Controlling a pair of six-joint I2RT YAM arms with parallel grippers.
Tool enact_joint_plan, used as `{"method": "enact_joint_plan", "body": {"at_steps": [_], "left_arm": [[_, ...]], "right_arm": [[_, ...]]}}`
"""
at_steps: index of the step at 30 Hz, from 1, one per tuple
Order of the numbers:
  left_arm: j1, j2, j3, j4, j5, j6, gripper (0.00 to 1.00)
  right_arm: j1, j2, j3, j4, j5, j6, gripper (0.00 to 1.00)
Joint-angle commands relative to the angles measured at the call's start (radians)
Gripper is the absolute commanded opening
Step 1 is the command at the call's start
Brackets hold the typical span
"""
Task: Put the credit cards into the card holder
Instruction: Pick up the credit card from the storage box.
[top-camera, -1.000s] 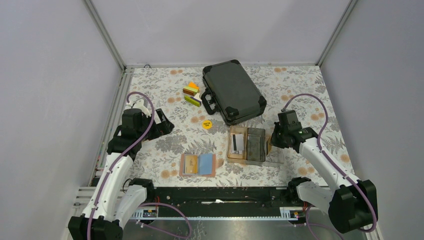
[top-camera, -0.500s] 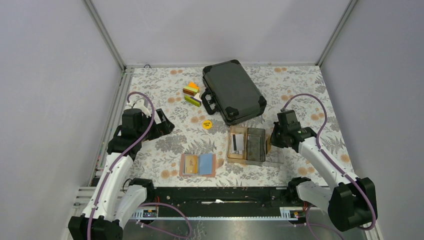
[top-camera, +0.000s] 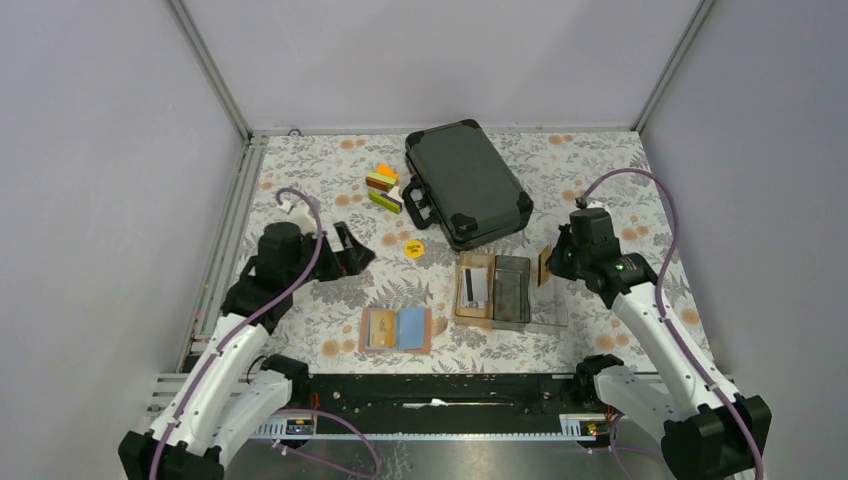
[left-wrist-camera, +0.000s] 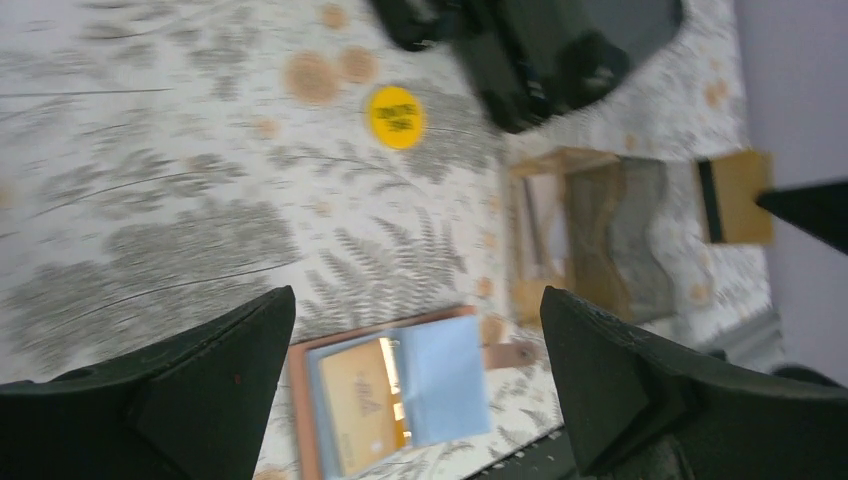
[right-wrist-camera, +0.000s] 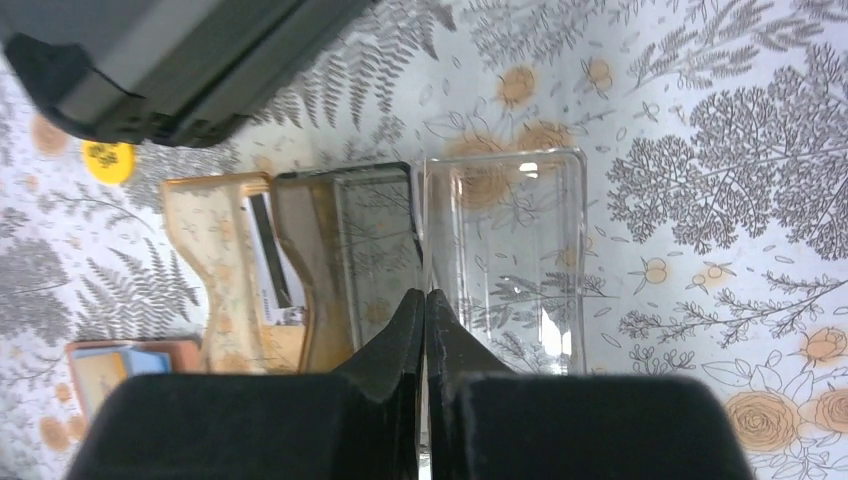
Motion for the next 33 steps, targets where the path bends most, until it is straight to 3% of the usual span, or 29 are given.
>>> {"method": "enact_joint_plan", "body": {"at_steps": [1,5,10,19,23,26,33], "left_arm": [[-0.21,0.013,0.012,0.204,-0.039,-0.109,0.99],[-0.385,0.069,0.008,0.442,-0.001,-0.209,0.99],[-0.485,0.154,0.013,0.699,0.116,-0.262,0.99],[-0.575,0.274,0.063,0.826,0.228,-0.273,0.98],[-0.583,0.271,0.052,0.886,0.24,-0.299,0.81],[-0.587,0.274,0.031,0.949,0.246,-0.334,0.65],[-0.587,0.285,0.023,1.015,0.245,-0.37,0.42]], "right_arm": [[-0.003,-0.066,0.059,-0.009,-0.074,-0.037,0.0],[-0.001,-0.157,0.039,0.091,-0.31,-0.049,0.0],[-0.002,-0.261,0.009,0.236,-0.581,-0.035,0.0],[-0.002,-0.321,-0.102,0.617,-0.942,0.174,0.0],[-0.002,-0.306,-0.127,0.792,-1.046,0.286,0.0],[-0.003,-0.295,-0.128,0.826,-1.094,0.316,0.0],[-0.001,-0.274,-0.133,0.84,-1.155,0.332,0.0]]}}
